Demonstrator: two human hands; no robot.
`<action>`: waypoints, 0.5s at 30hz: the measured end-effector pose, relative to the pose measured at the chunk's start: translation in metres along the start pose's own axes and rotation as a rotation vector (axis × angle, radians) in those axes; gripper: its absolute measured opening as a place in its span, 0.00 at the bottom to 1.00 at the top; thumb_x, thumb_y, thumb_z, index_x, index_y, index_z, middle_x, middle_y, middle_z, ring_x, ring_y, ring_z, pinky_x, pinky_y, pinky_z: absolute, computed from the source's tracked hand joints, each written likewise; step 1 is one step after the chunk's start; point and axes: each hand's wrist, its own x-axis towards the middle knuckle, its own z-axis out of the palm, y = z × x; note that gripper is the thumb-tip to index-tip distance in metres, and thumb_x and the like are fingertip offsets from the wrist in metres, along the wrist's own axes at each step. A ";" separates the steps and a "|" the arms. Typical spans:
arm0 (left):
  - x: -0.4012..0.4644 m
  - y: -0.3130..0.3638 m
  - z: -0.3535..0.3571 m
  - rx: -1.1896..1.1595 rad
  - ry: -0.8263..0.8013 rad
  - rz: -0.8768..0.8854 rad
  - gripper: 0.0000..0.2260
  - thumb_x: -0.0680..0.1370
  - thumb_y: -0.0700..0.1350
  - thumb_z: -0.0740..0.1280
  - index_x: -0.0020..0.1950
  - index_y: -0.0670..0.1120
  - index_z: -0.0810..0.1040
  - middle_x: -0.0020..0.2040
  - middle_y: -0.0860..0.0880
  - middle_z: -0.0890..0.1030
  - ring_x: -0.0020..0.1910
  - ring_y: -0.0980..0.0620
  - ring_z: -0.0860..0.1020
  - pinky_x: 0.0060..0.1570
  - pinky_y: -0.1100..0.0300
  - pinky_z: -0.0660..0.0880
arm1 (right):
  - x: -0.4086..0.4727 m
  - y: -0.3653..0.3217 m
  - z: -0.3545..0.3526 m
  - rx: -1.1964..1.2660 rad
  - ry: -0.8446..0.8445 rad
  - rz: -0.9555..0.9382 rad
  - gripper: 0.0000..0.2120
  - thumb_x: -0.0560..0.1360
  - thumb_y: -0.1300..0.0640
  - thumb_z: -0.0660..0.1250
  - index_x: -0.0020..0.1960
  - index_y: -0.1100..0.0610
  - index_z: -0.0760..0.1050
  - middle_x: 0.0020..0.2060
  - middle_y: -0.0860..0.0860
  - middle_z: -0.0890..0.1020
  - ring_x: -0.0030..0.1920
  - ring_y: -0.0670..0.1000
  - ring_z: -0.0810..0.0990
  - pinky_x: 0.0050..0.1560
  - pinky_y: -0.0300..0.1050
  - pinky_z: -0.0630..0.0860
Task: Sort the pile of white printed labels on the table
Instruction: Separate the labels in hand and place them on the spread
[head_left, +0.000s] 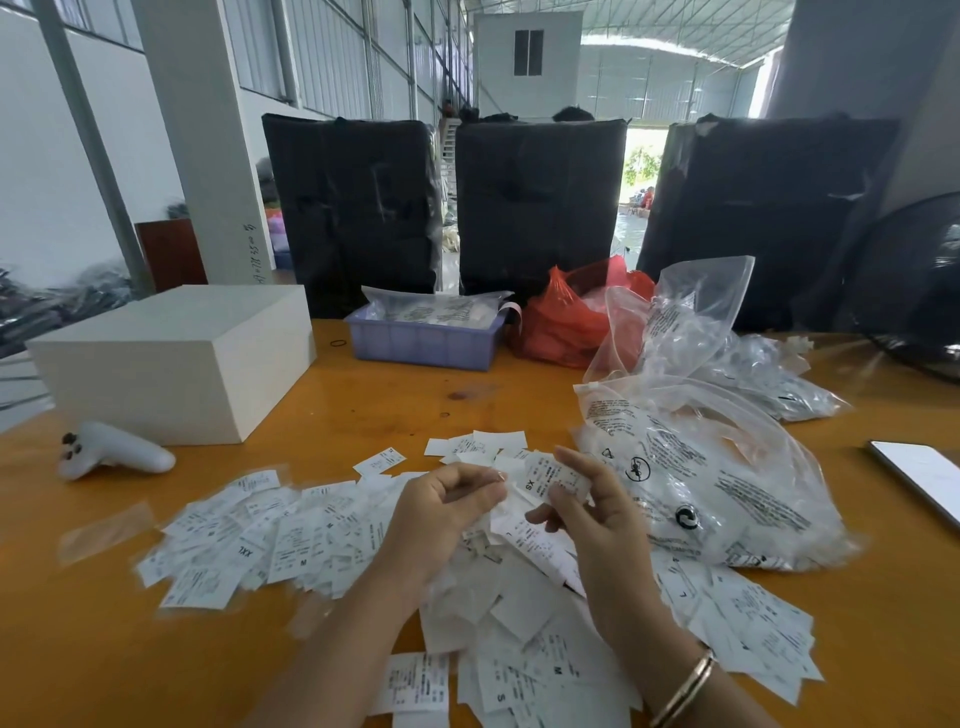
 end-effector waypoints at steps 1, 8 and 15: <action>0.000 0.000 0.000 0.004 0.005 0.000 0.05 0.70 0.42 0.75 0.45 0.49 0.84 0.41 0.56 0.85 0.42 0.61 0.83 0.40 0.73 0.75 | 0.000 0.000 0.001 -0.001 -0.003 0.000 0.14 0.76 0.67 0.64 0.55 0.50 0.77 0.37 0.50 0.84 0.36 0.51 0.83 0.37 0.36 0.77; -0.001 0.000 0.000 0.072 0.018 0.031 0.05 0.72 0.45 0.74 0.47 0.51 0.83 0.42 0.58 0.85 0.43 0.64 0.81 0.40 0.75 0.74 | -0.003 -0.003 0.002 -0.019 -0.021 -0.010 0.15 0.76 0.67 0.65 0.54 0.49 0.78 0.47 0.63 0.81 0.36 0.53 0.84 0.37 0.38 0.78; -0.006 0.006 0.001 0.135 -0.036 0.101 0.09 0.69 0.58 0.68 0.45 0.57 0.83 0.42 0.59 0.85 0.46 0.66 0.80 0.43 0.75 0.73 | -0.003 -0.001 0.003 -0.082 -0.008 -0.037 0.14 0.76 0.67 0.64 0.54 0.49 0.76 0.48 0.63 0.81 0.35 0.50 0.84 0.36 0.35 0.77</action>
